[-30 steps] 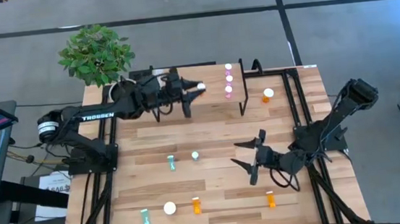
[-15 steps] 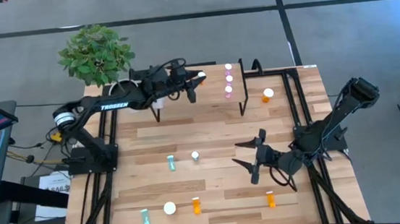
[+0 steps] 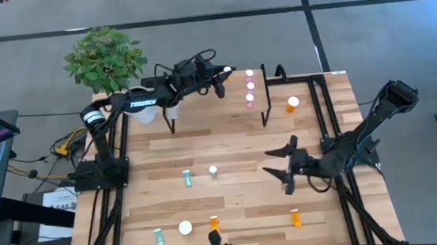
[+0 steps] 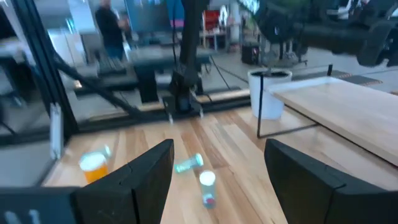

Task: Pick and place medicine bottles onto shelf by color
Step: Put the middle orange pill bottle on the shelf, then put the right orange pill bottle on the shelf aligned with the other orange pill bottle

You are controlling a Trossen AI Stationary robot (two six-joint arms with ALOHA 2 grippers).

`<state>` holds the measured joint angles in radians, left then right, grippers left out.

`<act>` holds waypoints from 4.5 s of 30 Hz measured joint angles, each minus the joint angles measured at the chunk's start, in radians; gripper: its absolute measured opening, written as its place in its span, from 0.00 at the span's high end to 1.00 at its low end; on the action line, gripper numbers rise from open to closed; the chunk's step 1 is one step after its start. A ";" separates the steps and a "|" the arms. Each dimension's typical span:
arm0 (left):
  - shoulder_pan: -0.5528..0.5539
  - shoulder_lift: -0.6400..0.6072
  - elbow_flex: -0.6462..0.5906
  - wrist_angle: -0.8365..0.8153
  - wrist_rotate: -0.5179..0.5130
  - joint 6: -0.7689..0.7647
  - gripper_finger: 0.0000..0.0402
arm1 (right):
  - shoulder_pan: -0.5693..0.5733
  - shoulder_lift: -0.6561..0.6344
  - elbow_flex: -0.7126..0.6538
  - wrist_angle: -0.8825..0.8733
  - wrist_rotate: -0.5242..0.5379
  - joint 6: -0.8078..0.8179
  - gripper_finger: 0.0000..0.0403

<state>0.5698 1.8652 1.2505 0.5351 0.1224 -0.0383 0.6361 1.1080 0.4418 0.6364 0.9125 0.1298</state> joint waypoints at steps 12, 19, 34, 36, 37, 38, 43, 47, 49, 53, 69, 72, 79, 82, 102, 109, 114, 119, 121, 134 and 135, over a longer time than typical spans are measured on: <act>0.018 0.053 0.009 0.027 -0.056 -0.053 0.74 | -0.004 -0.063 -0.129 0.187 -0.027 -0.049 0.32; -0.022 0.053 0.009 0.025 -0.101 -0.037 0.74 | -0.004 -0.063 -0.129 0.188 -0.027 -0.052 0.32; -0.027 0.051 -0.193 0.393 -0.089 -0.121 0.74 | -0.002 -0.060 -0.130 0.187 -0.026 -0.026 0.32; -0.027 0.051 -0.181 0.385 -0.081 -0.113 0.74 | -0.005 -0.060 -0.129 0.187 -0.026 -0.026 0.32; -0.027 0.051 -0.173 0.369 -0.081 -0.102 0.74 | -0.008 -0.060 -0.129 0.187 -0.026 -0.026 0.32; -0.027 0.051 -0.165 0.345 -0.081 -0.095 0.74 | -0.011 -0.060 -0.129 0.188 -0.026 -0.026 0.32; -0.027 0.051 -0.129 0.256 -0.083 -0.087 0.69 | -0.011 -0.060 -0.129 0.188 -0.026 -0.026 0.32; -0.030 0.051 -0.127 0.233 -0.106 -0.063 0.64 | -0.011 -0.060 -0.129 0.187 -0.026 -0.025 0.32; -0.031 0.051 -0.126 0.232 -0.122 -0.053 0.62 | -0.011 -0.060 -0.129 0.188 -0.026 -0.025 0.32; -0.031 0.051 -0.126 0.218 -0.128 -0.052 0.61 | -0.011 -0.060 -0.129 0.188 -0.026 -0.025 0.32; -0.039 0.036 -0.125 0.161 -0.095 -0.086 0.50 | -0.011 -0.060 -0.129 0.188 -0.026 -0.014 0.32; -0.041 0.017 -0.125 0.126 -0.104 -0.086 0.46 | -0.011 -0.060 -0.129 0.188 -0.025 -0.014 0.32; -0.056 -0.078 -0.125 -0.029 -0.102 -0.054 0.40 | -0.011 -0.060 -0.129 0.187 -0.025 -0.015 0.32; -0.086 -0.149 -0.125 -0.126 -0.124 -0.011 0.40 | -0.011 -0.060 -0.129 0.187 -0.025 0.009 0.32; -0.789 -0.757 -0.500 -0.401 -0.419 -0.125 0.47 | -0.008 -0.060 -0.083 0.187 -0.046 0.014 0.32; -1.120 -0.706 -0.492 -0.425 -0.721 -0.218 0.46 | 0.003 -0.060 -0.039 0.182 -0.051 -0.002 0.32; -1.229 -0.685 -0.492 -0.421 -0.829 -0.260 0.42 | 0.066 -0.060 -0.014 0.042 -0.058 0.158 0.32; -1.255 -0.685 -0.492 -0.404 -0.902 -0.196 0.42 | 0.132 -0.060 0.069 -0.268 -0.052 0.441 0.32; -1.247 -0.685 -0.492 -0.400 -0.917 -0.175 0.42 | 0.147 -0.043 0.119 -0.421 -0.050 0.589 0.32; -1.124 -0.685 -0.520 -0.303 -0.806 -0.048 0.42 | 0.135 0.314 0.387 -1.096 -0.573 1.436 0.32; -1.110 -0.685 -0.520 -0.303 -0.767 -0.050 0.42 | 0.141 0.344 0.389 -1.093 -0.623 1.481 0.32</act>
<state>-0.5407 1.1801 0.7303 0.2325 -0.6448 -0.0879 0.7771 1.4517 0.8307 -0.4566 0.2899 1.6108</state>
